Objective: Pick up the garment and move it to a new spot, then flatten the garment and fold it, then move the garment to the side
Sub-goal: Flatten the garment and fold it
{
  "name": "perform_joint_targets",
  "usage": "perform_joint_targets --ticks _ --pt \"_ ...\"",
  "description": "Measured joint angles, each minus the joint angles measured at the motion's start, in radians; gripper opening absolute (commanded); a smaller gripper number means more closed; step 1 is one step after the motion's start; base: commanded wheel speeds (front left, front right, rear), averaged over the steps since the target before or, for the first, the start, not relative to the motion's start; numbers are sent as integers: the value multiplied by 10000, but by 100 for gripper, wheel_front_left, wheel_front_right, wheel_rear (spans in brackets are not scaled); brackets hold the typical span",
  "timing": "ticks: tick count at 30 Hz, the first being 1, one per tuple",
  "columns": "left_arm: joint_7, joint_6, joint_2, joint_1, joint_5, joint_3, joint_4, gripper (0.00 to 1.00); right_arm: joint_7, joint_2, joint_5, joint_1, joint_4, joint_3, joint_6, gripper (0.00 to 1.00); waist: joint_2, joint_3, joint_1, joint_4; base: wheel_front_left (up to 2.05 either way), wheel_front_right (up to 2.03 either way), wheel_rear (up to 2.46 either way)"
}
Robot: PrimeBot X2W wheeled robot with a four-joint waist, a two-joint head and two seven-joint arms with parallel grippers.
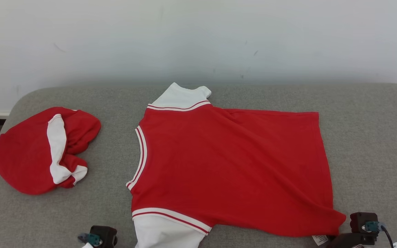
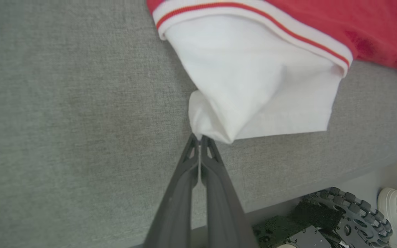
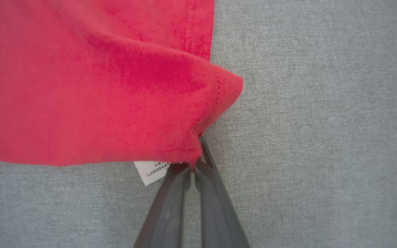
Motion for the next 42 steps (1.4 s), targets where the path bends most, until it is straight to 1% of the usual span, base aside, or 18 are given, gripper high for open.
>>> perform_joint_targets --ticks 3,4,8,13,17,21,24,26,28,30,32,34,37,39,42 --pt "-77 -10 -12 7 -105 104 -136 0 -23 6 278 29 -102 -155 54 0 0 -10 0 32 0 0 0" --pt "-98 -13 -27 12 -182 169 -224 0 -25 31 464 53 -178 -261 127 0 0 -17 0 44 0 0 0" --pt "-286 -184 -69 223 -426 316 -838 0 -17 92 1154 453 -798 -479 594 0 0 -53 0 94 0 0 0" --pt "-293 -316 19 1057 -803 297 -1795 0 157 -58 1599 1271 -1860 -506 1229 0 -1 -54 -1 135 0 0 0" --pt "-184 -453 128 1749 -1076 207 -2550 0 351 -353 1682 1878 -2617 -631 1436 0 0 -4 0 146 0 0 0" --pt "-144 -721 234 2509 -1971 355 -3505 0 523 -577 1787 2243 -3365 -966 1417 0 0 54 0 130 0 0 0" --pt "-148 -926 301 2798 -2721 610 -4355 0 688 -625 1889 2514 -3879 -1156 1337 0 0 56 0 145 0 0 0" --pt "-146 -978 359 2924 -3074 773 -4826 0 792 -669 2025 2842 -4209 -1313 1329 0 0 43 0 182 0 0 0" --pt "-146 -1032 529 3222 -3457 974 -5317 0 926 -750 2059 3140 -4508 -1455 1254 0 0 28 0 200 0 0 0" --pt "-148 -1057 683 3584 -3870 1185 -5791 0 993 -838 2102 3470 -4847 -1693 1064 0 -1 19 0 204 0 0 0" --pt "-161 -1068 725 3940 -4257 1348 -6307 0 1072 -955 2100 3687 -5116 -1912 899 0 0 18 0 190 0 0 0" --pt "-161 -1143 731 4132 -4723 1444 -6782 0 1185 -1037 2102 3711 -5396 -2098 803 0 -1 34 -1 156 0 0 0" --pt "-161 -1156 552 4090 -5432 1444 -7455 0 1319 -1047 2102 3705 -5877 -2121 727 0 0 66 0 137 0 0 0" --pt "-159 -1227 259 3996 -5944 1415 -7720 0 1453 -1049 2104 3664 -6146 -2044 723 0 0 98 -1 130 0 0 0" --pt "-115 -1223 -98 3332 -6046 1434 -7561 0 1787 -1174 2052 3564 -6347 -1801 715 0 0 163 0 130 0 0 0"
